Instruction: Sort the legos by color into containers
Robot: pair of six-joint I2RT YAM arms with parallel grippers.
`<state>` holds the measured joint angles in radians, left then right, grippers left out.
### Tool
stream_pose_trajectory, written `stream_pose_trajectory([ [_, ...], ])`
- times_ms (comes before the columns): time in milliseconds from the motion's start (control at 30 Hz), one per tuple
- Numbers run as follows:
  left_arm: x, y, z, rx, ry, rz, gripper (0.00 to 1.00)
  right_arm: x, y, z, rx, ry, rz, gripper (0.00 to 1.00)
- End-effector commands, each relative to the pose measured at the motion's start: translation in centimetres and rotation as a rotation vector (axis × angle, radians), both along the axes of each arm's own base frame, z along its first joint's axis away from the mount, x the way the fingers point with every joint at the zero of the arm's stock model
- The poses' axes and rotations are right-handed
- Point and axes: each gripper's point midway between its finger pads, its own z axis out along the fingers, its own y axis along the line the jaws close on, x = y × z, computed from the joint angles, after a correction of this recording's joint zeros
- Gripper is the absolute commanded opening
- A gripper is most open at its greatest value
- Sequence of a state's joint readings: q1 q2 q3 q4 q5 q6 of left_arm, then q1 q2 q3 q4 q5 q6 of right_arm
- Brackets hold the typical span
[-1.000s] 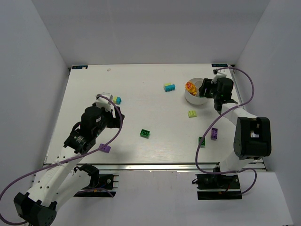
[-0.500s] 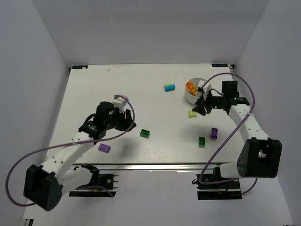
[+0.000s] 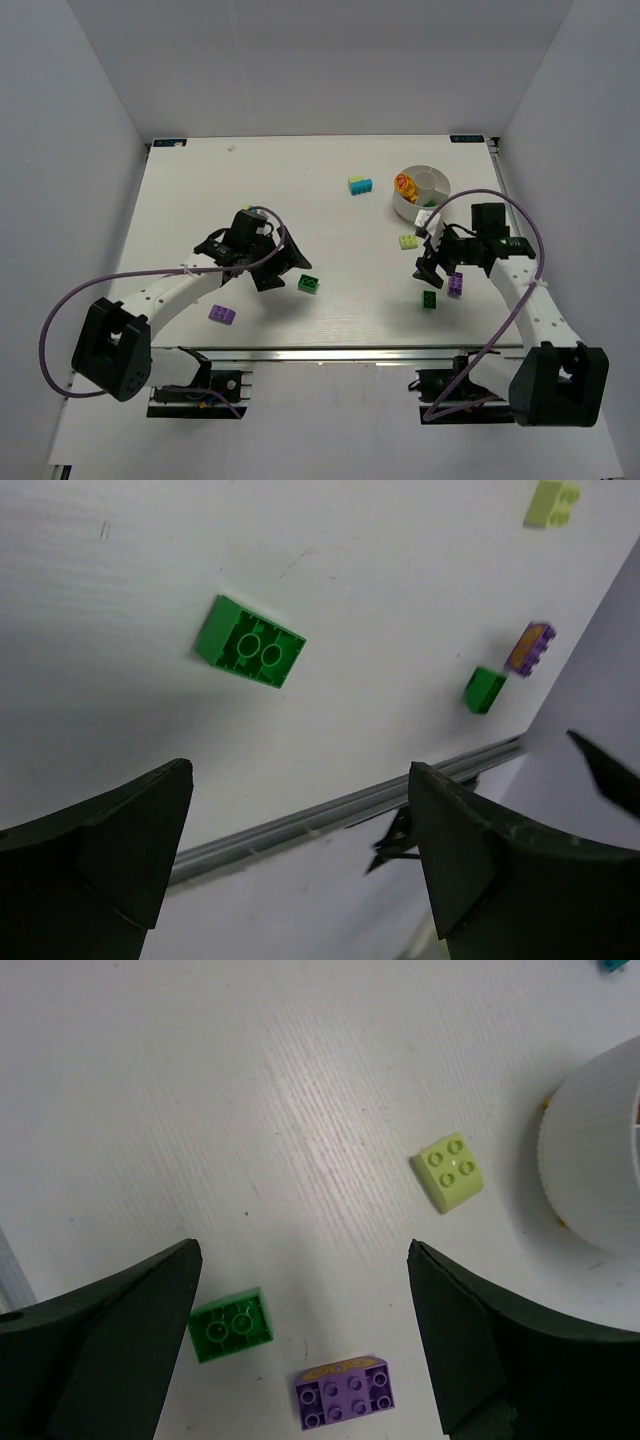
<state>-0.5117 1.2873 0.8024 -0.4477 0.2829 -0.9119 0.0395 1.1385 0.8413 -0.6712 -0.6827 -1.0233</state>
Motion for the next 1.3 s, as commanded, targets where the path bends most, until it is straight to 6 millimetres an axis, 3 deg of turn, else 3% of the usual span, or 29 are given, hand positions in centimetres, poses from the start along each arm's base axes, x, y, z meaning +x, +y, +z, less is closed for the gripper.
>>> stream_pose_trajectory([
  [0, 0.9, -0.9, 1.3, -0.055, 0.165, 0.264, 0.98, 1.2, -0.1, 1.2, 0.035, -0.091, -0.075, 0.89],
  [133, 2.0, -1.0, 2.1, -0.11, 0.218, 0.477, 0.97, 1.9, -0.2, 2.1, 0.089, -0.142, -0.169, 0.89],
  [167, 2.2, -0.9, 2.2, -0.107, 0.208, 0.52, 0.92, 2.1, -0.4, 2.2, 0.091, -0.152, -0.188, 0.89],
  [233, 2.1, -1.5, 2.7, -0.121, 0.231, 0.568, 0.9, 2.5, -0.8, 2.6, 0.103, -0.188, -0.244, 0.89],
  [433, 1.1, -1.6, -0.2, 0.023, 0.351, 0.664, 0.91, 2.8, -1.1, 4.0, 0.154, -0.263, -0.316, 0.89],
  [633, 0.0, -1.7, -3.8, 0.164, 0.45, 0.698, 0.83, 2.7, -2.0, 5.4, 0.15, -0.354, -0.361, 0.89],
  [967, 2.6, -3.7, -5.7, 0.203, 0.448, 0.681, 0.8, 1.7, -1.2, 5.0, 0.156, -0.356, -0.313, 0.89],
  [1033, 3.1, -4.1, -5.8, 0.201, 0.446, 0.676, 0.8, 1.8, -1.8, 4.8, 0.151, -0.356, -0.333, 0.89],
  [1167, 2.9, -4.1, -7.0, 0.234, 0.473, 0.677, 0.77, 1.7, -2.0, 4.7, 0.147, -0.359, -0.335, 0.89],
  [1267, 2.7, -3.7, -7.5, 0.255, 0.474, 0.683, 0.7, 1.7, -2.1, 4.8, 0.148, -0.363, -0.337, 0.89],
])
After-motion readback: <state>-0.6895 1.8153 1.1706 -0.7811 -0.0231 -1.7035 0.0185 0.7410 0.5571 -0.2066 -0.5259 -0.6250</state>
